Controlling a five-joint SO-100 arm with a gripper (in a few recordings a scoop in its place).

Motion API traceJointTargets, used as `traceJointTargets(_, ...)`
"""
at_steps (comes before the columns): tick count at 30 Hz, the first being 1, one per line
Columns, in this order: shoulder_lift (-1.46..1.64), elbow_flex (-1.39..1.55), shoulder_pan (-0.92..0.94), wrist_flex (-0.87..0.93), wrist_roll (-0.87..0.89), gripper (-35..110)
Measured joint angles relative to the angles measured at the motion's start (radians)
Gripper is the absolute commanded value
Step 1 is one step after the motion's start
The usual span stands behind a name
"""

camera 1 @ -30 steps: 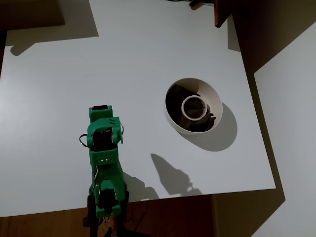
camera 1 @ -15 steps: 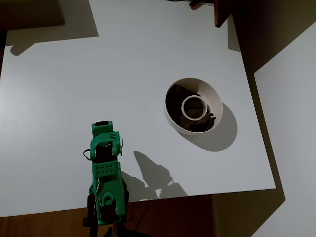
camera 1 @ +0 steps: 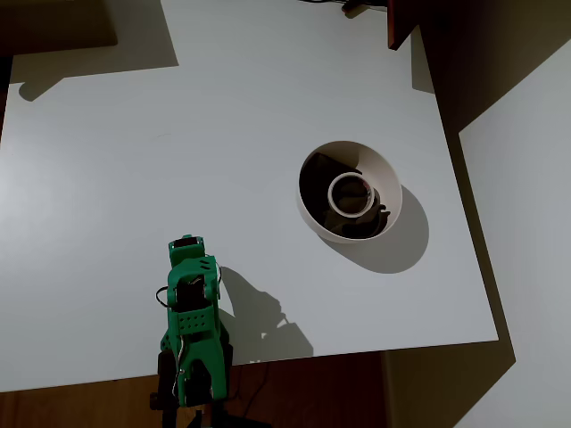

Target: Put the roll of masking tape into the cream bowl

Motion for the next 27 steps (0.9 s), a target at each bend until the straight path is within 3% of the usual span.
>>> traceJointTargets(27,0.021,0.072,0.032,0.000,0.011,-8)
